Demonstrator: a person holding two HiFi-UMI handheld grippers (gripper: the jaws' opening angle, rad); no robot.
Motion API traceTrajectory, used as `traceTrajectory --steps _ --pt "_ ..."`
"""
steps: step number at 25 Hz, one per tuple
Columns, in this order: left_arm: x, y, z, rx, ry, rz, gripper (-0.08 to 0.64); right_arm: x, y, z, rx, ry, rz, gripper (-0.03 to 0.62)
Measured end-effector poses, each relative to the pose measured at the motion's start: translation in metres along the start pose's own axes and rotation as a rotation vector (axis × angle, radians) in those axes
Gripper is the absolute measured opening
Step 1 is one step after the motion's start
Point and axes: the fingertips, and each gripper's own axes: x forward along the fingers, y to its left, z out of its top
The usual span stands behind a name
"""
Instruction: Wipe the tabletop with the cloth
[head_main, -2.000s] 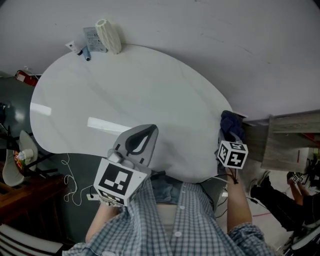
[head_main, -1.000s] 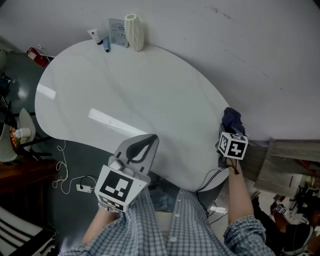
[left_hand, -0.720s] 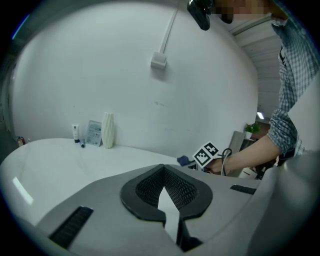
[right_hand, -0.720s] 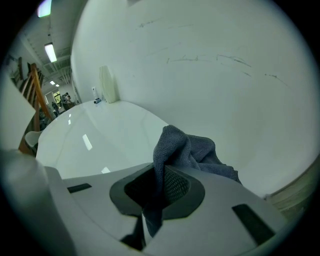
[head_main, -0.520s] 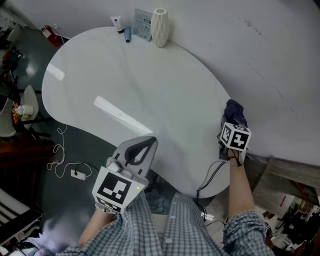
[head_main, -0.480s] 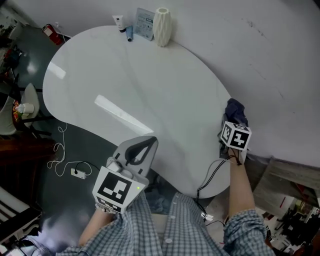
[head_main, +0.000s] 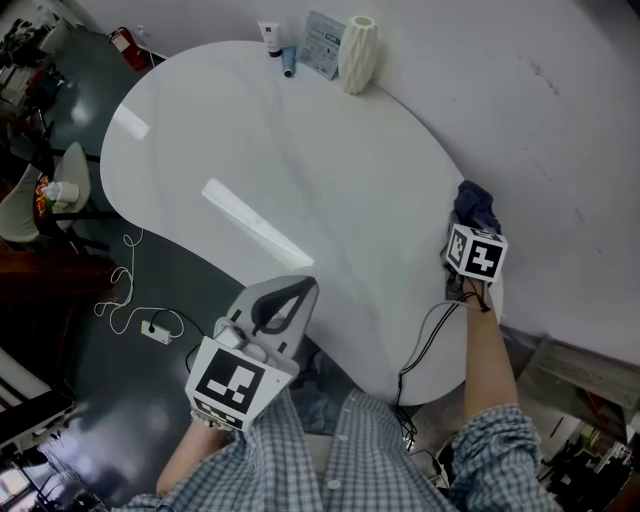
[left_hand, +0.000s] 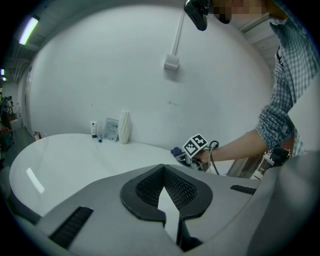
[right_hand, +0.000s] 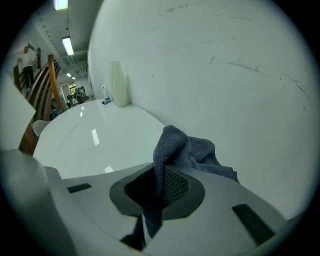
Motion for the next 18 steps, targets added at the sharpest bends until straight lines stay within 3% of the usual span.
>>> traceTrajectory --steps 10,18 --pt "-0.013 0.005 -0.001 -0.017 -0.008 0.035 0.006 0.009 0.071 0.021 -0.125 -0.021 0.137 0.023" --pt "-0.014 0.003 0.004 -0.001 -0.02 0.019 0.006 -0.005 0.139 0.009 -0.233 -0.035 0.274 0.023"
